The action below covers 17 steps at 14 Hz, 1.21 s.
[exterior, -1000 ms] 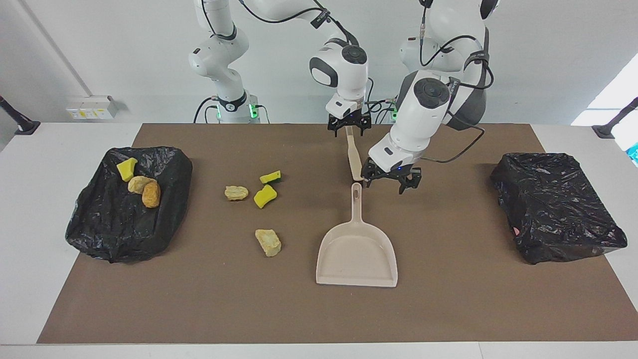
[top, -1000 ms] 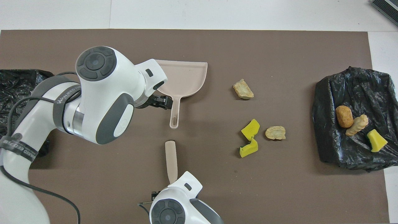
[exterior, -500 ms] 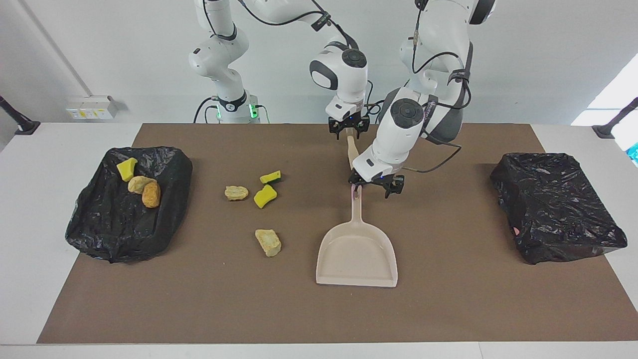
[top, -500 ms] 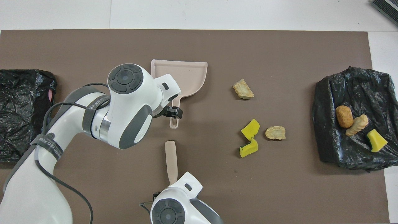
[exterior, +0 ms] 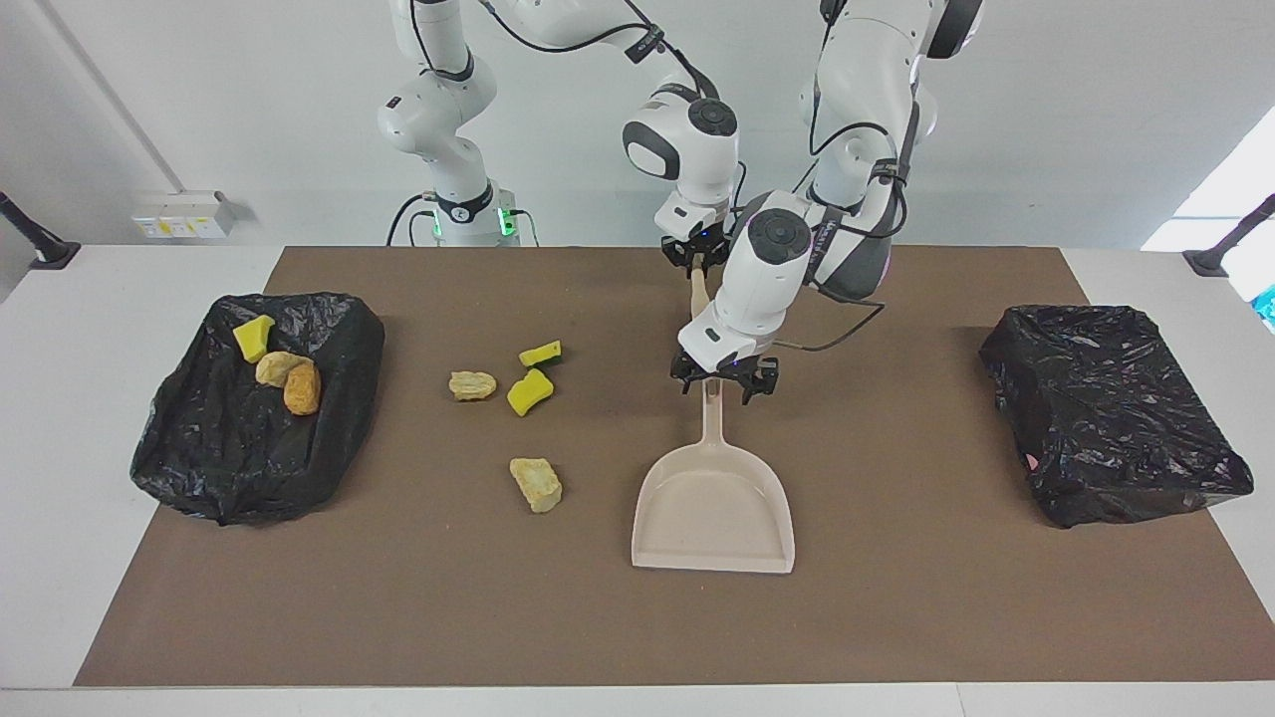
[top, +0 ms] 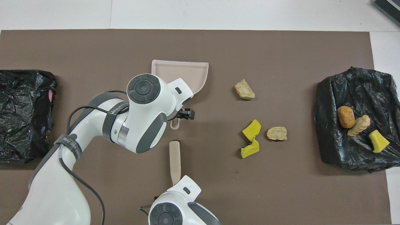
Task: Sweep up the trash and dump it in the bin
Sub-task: 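Grasp the dustpan handle with the left gripper, then hold the dustpan with the left gripper while the right gripper grasps the brush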
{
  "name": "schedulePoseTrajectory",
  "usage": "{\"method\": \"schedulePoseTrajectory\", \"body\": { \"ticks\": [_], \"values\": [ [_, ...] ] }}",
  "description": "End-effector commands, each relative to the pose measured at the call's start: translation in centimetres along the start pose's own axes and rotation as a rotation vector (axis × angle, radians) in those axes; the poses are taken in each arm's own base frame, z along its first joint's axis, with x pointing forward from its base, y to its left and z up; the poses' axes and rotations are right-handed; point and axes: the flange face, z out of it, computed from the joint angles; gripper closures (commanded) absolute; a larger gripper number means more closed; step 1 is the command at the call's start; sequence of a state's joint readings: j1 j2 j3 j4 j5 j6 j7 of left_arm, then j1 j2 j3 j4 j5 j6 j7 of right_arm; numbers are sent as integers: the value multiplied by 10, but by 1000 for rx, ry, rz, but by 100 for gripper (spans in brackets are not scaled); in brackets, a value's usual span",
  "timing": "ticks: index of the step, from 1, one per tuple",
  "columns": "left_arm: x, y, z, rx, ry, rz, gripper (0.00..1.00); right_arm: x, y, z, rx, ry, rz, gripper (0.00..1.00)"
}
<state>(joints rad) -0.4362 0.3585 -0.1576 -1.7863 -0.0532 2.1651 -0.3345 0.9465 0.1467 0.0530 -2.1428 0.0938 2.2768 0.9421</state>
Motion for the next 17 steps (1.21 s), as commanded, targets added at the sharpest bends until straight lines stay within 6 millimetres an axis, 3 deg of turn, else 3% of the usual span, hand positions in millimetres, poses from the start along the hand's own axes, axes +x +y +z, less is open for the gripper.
{"method": "schedulePoseTrajectory", "body": {
  "ticks": [1, 4, 6, 7, 8, 9, 15, 17],
  "values": [
    [1, 0, 4, 20, 6, -9, 0, 0, 8, -14, 8, -9, 66, 100],
    [5, -4, 0, 59, -2, 11, 0, 13, 24, -28, 19, 1, 115, 100],
    [7, -4, -2, 60, 5, 10, 0, 18, 45, -36, 12, -3, 133, 100],
    [9, -4, -3, 56, 7, 2, 32, 22, 57, -38, 9, -4, 149, 100],
    [9, -4, -3, 53, 4, -5, 72, 24, 67, -41, 7, -5, 160, 100],
    [9, -3, -4, 50, 3, -7, 100, 30, 78, -44, -6, -16, 174, 100],
    [9, -7, -6, 61, -3, -1, 100, 74, 147, -78, -29, -49, 329, 100],
    [13, -26, -15, 69, -6, 11, 100, 89, 176, -88, -35, -64, 366, 100]
  ]
}}
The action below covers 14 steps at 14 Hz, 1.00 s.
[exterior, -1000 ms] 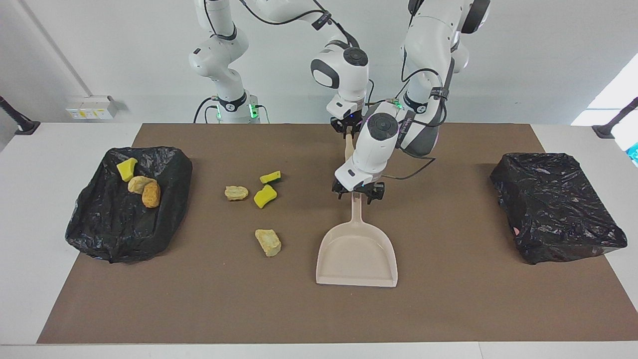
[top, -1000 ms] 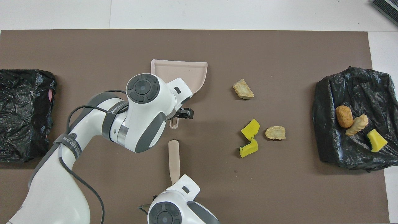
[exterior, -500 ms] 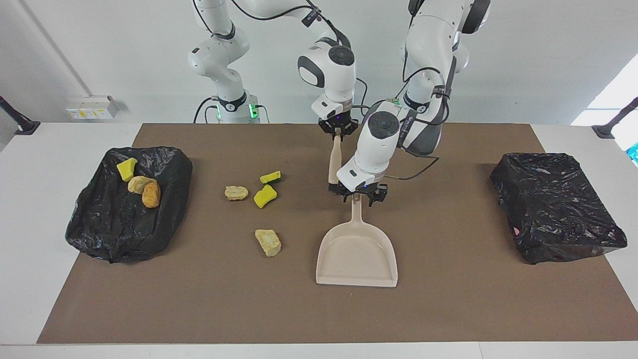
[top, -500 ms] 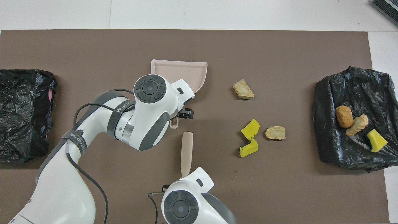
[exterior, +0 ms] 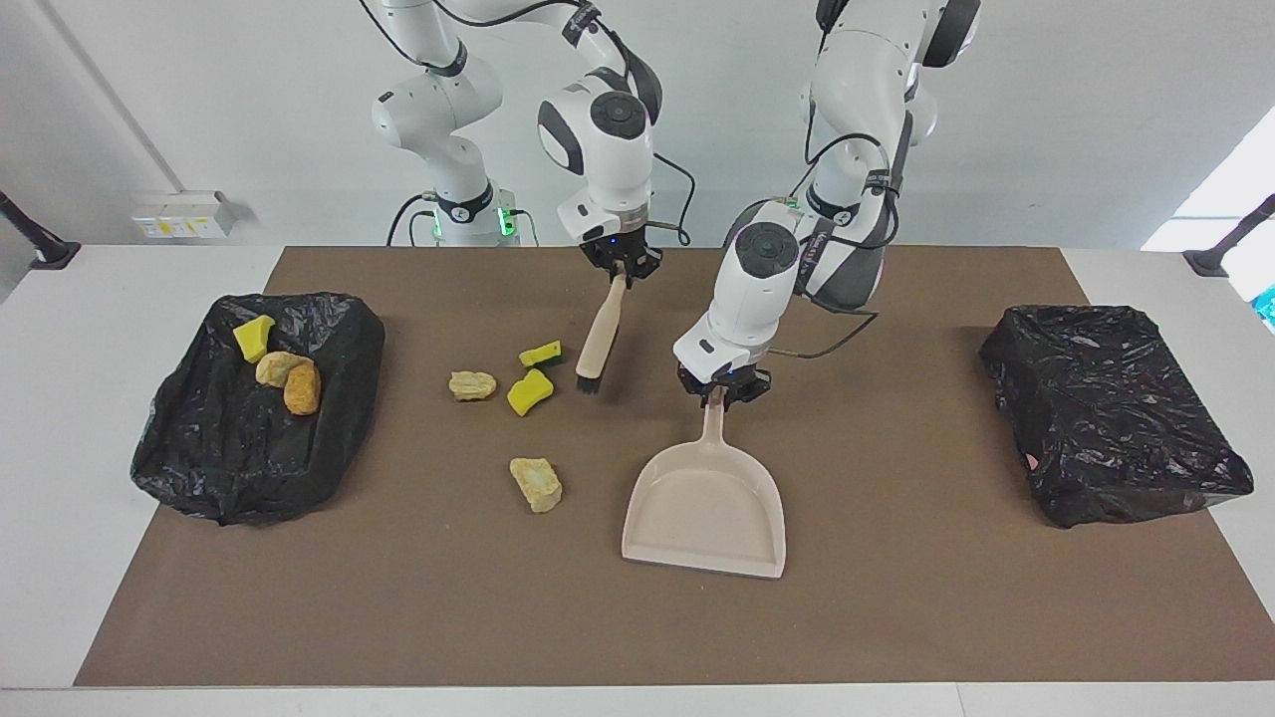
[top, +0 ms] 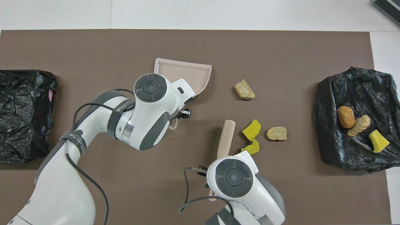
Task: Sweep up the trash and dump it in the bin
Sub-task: 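Hold the dustpan with the left gripper while the right gripper grasps the brush, then sweep the yellow sponges into the dustpan with the right gripper's brush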
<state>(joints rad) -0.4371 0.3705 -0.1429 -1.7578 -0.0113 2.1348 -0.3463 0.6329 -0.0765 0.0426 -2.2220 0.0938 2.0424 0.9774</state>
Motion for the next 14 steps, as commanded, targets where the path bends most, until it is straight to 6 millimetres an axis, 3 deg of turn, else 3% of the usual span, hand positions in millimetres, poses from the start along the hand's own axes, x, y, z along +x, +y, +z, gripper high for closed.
{"method": "schedulePoseTrajectory", "body": {
  "ticks": [1, 4, 8, 10, 14],
  "values": [
    [8, -29, -20, 28, -1, 33, 100, 24, 34, -13, 1, -24, 46, 100],
    [9, -64, -40, 37, -21, 164, 100, 57, 71, -21, -29, -43, 38, 100],
    [2, -82, -54, 50, -70, 302, 100, 114, 148, -25, -19, -94, -39, 100],
    [3, -102, -59, 53, -80, 401, 100, 129, 182, -18, -10, -118, -108, 100],
    [-2, -117, -62, 62, -128, 594, 100, 146, 254, -3, 41, -119, -343, 100]
  ]
}}
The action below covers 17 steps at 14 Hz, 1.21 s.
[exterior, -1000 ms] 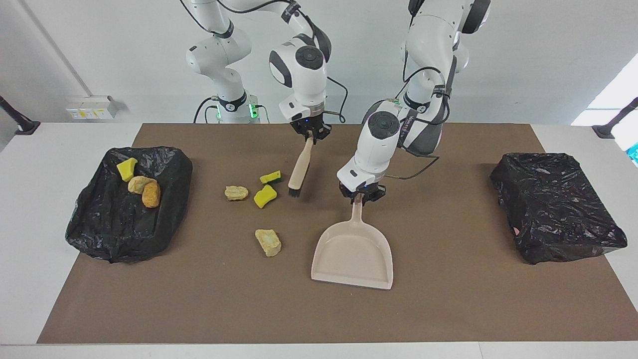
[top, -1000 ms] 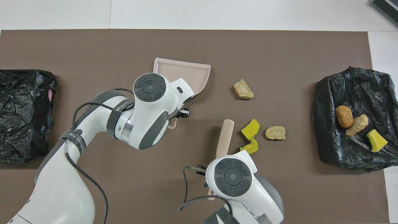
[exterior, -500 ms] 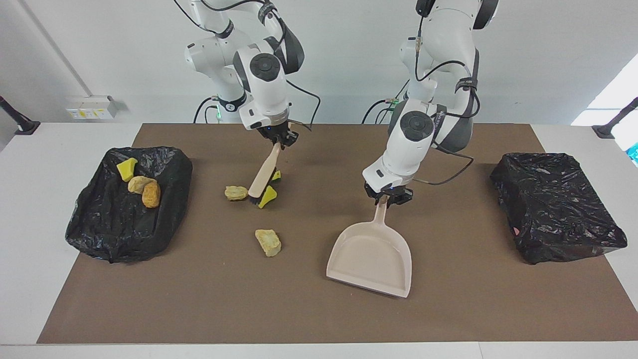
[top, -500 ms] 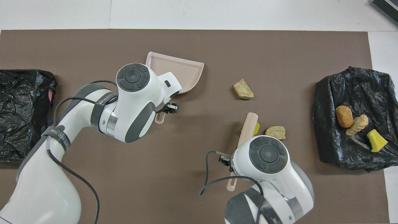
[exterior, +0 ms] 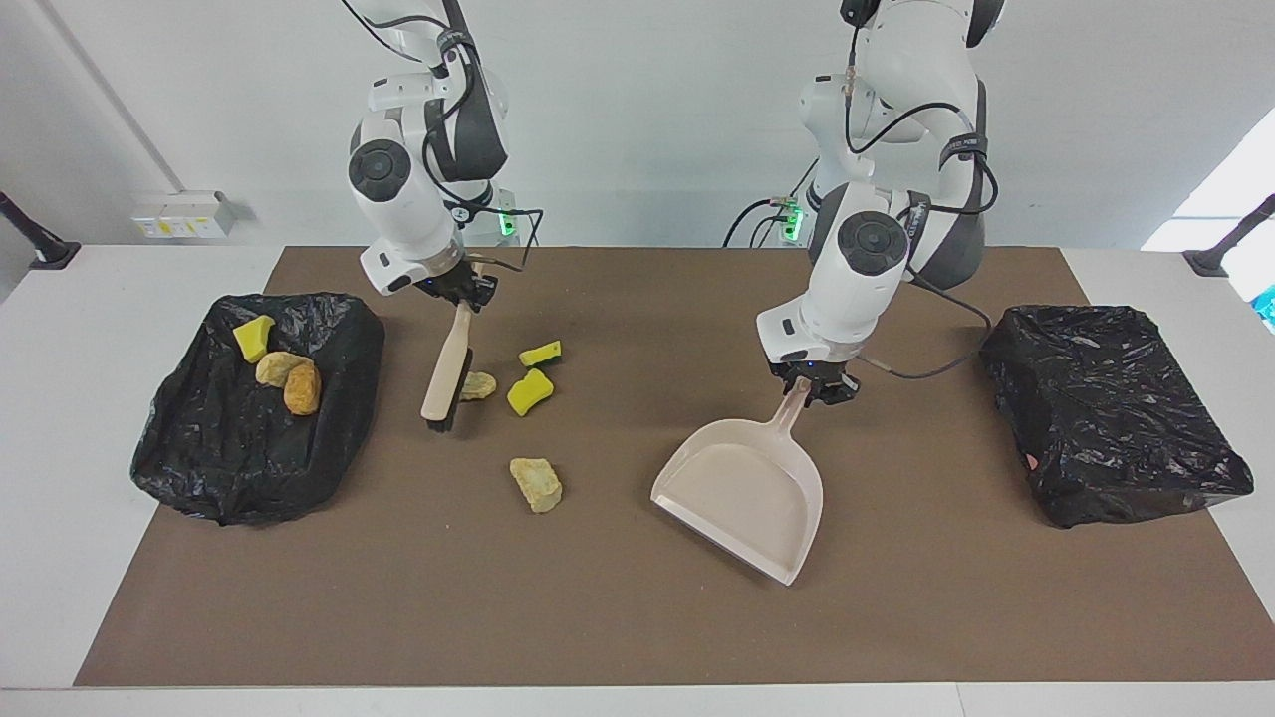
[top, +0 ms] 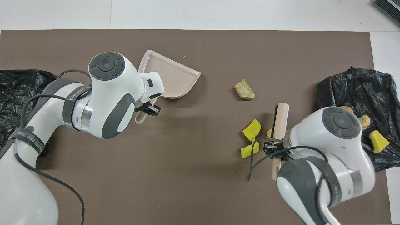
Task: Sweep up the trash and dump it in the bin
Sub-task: 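Sweep the yellow sponges into the dustpan with the right gripper's brush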
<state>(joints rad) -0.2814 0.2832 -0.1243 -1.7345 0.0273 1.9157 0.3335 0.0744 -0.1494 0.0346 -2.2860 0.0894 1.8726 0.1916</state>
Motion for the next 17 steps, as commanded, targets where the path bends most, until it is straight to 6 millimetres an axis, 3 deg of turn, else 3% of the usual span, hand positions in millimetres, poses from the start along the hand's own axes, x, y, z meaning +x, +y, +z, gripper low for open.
{"method": "schedulePoseTrajectory", "body": {
  "ticks": [1, 3, 6, 9, 12, 15, 17],
  "values": [
    [-12, 0, -8, 14, -26, 93, 100, -17, 40, 8, 14, 35, -175, 100],
    [-11, 0, -8, 20, -16, 141, 100, -30, 52, 24, 13, 45, -265, 100],
    [-12, 2, -4, 24, -32, 195, 100, -41, 49, 56, 2, 57, -292, 100],
    [-31, 31, 3, 16, -91, 292, 100, -45, 24, 63, -13, 59, -323, 100],
    [-47, 57, 14, 53, -132, 373, 100, -52, -13, 64, -20, 67, -256, 100],
    [-52, 62, 19, 59, -125, 411, 100, -53, -53, 58, -8, 77, -74, 100],
    [-52, 61, 19, 59, -122, 453, 100, -57, -71, 65, 3, 63, -34, 100]
  ]
}}
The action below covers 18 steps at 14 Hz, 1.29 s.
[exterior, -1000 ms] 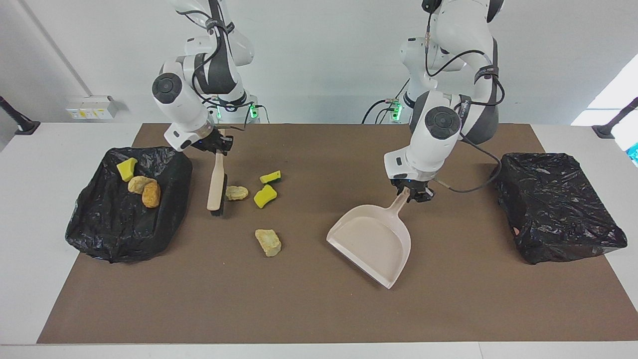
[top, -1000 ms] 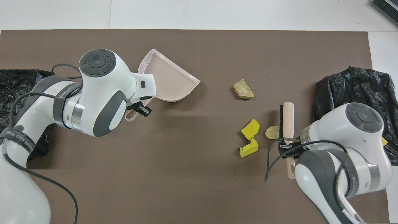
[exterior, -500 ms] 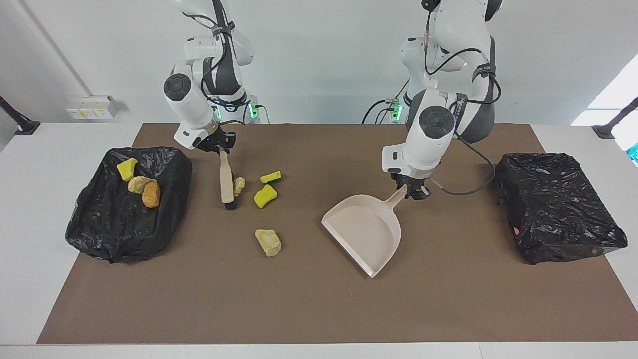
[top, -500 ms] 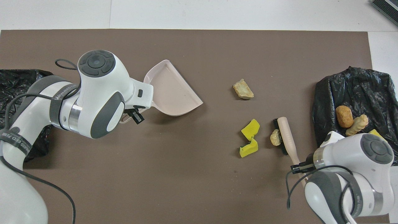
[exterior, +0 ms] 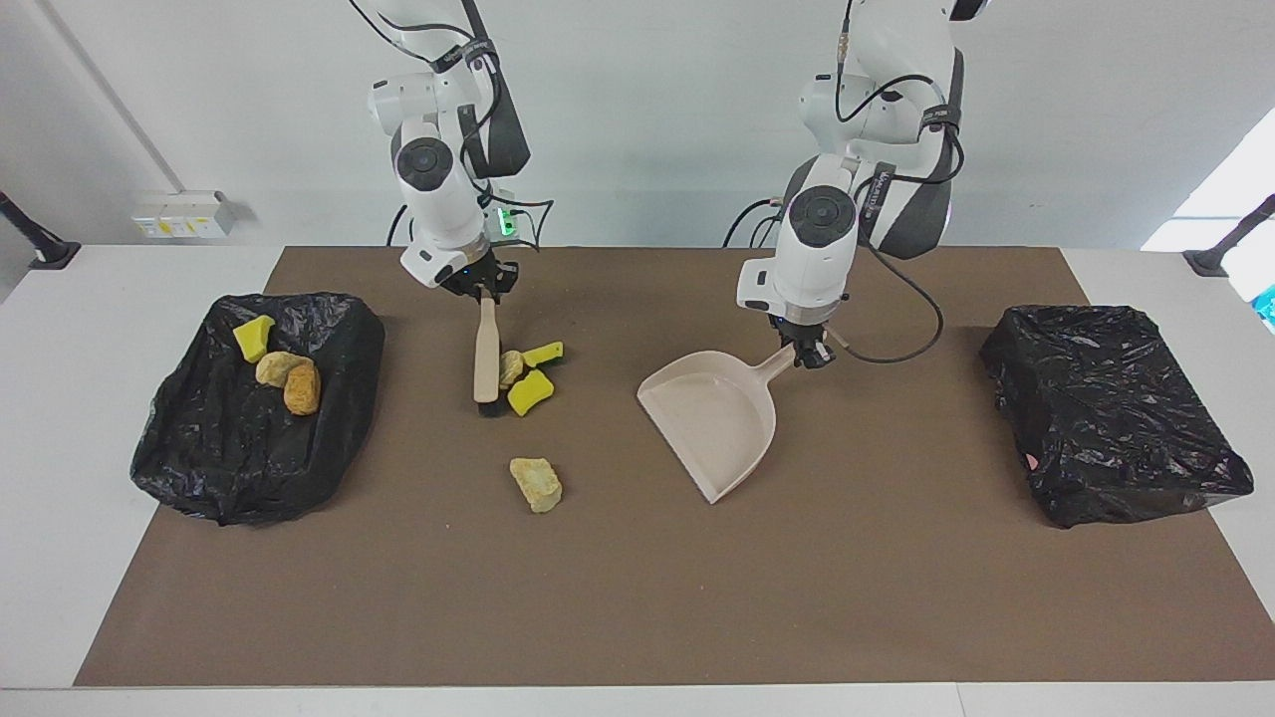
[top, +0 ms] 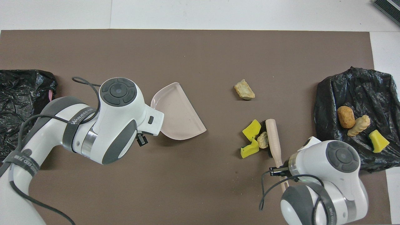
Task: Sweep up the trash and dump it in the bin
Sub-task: 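Sweep the yellow sponges into the dustpan with the right gripper's brush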
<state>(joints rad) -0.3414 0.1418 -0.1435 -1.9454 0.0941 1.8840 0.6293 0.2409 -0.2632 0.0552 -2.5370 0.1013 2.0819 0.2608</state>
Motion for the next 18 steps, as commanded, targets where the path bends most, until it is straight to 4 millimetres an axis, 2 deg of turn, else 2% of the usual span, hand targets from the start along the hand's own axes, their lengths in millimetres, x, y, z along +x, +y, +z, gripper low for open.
{"method": "schedulePoseTrajectory", "body": {
  "ticks": [1, 3, 4, 6, 8, 10, 12, 16, 18],
  "values": [
    [-10, 3, 1, 30, 5, 70, 100, 2, -18, 2, 58, -8, 93, 100],
    [-11, 2, 1, 27, 3, 82, 100, 3, -26, 2, 80, -13, 189, 100],
    [-11, 3, 2, 28, 1, 88, 100, 3, -36, 0, 105, -1, 246, 100],
    [-12, 5, 4, 24, -5, 113, 100, 5, -56, 9, 124, 14, 345, 100],
    [-16, 13, 9, 28, -3, 118, 100, 7, -73, 5, 130, 18, 397, 100],
    [-15, 12, 9, 39, 11, 116, 100, 7, -89, 0, 148, 15, 418, 100],
    [-15, 11, 9, 42, 15, 113, 100, 19, -101, -5, 171, 8, 431, 100],
    [-16, 8, 10, 44, 19, 110, 100, 34, -159, -13, 184, 6, 408, 100],
    [-17, 7, 10, 44, 20, 110, 100, 35, -179, -16, 185, 6, 374, 100]
  ]
}}
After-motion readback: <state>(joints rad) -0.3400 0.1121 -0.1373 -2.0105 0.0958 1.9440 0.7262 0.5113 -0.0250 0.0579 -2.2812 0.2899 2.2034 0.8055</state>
